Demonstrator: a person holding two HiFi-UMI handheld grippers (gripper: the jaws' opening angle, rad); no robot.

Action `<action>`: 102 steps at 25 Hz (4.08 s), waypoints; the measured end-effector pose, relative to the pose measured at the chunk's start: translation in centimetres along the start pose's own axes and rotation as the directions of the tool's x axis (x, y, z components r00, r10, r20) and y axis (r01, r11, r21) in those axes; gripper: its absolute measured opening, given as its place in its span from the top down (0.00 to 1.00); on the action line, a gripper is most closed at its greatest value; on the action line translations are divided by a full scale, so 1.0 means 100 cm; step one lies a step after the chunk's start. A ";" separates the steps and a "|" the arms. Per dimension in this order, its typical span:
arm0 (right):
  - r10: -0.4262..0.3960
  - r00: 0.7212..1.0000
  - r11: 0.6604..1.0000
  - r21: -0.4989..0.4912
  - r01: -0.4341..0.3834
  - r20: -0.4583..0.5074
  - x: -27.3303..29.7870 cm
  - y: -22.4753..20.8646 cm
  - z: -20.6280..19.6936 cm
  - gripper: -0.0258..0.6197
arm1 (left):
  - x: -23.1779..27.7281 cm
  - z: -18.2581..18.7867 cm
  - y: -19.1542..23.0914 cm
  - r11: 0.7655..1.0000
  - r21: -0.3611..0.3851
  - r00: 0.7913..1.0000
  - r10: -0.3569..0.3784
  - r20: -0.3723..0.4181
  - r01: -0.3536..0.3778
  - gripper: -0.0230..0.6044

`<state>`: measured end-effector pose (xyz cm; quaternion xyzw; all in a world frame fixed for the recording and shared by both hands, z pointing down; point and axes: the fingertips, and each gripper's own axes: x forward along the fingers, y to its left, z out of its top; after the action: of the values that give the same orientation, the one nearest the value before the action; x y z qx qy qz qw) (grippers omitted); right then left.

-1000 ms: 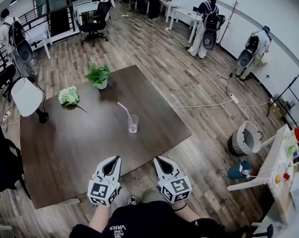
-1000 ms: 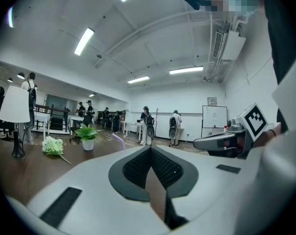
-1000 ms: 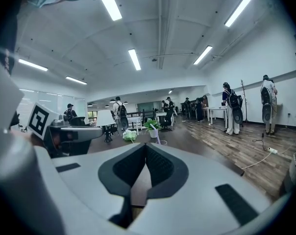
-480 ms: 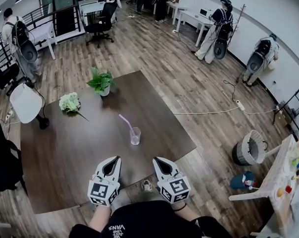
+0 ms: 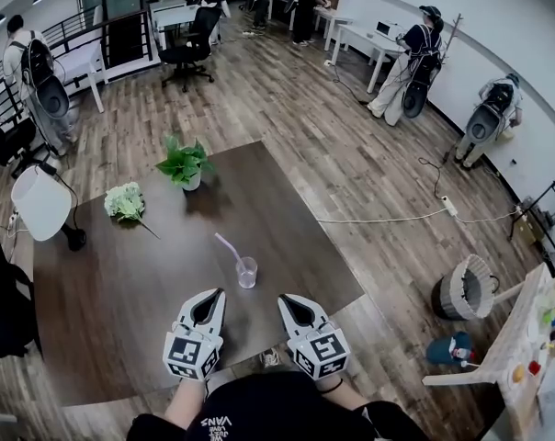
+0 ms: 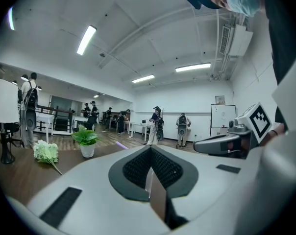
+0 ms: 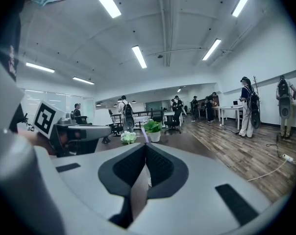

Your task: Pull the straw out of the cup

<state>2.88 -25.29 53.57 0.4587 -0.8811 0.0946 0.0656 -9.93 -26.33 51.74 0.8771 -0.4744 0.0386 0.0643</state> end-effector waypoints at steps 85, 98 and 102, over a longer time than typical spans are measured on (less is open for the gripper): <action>0.092 0.995 0.996 0.016 -0.091 -0.036 0.066 -0.070 0.003 0.93 | 0.149 -0.082 0.041 0.992 -0.124 0.951 -0.026 -0.309 -0.013 0.76; 0.089 0.996 0.996 0.011 -0.089 -0.027 0.059 -0.067 0.005 0.93 | 0.142 -0.079 0.042 0.994 -0.099 0.953 0.005 -0.302 -0.036 0.90; 0.086 0.996 0.996 0.013 -0.085 -0.022 0.059 -0.066 0.005 0.93 | 0.142 -0.078 0.040 0.995 -0.099 0.954 -0.004 -0.299 -0.026 0.90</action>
<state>4.95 -33.81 54.94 0.4199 -0.8985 0.1078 0.0689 -5.61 -39.08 61.60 0.8542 -0.4655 0.1467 0.1796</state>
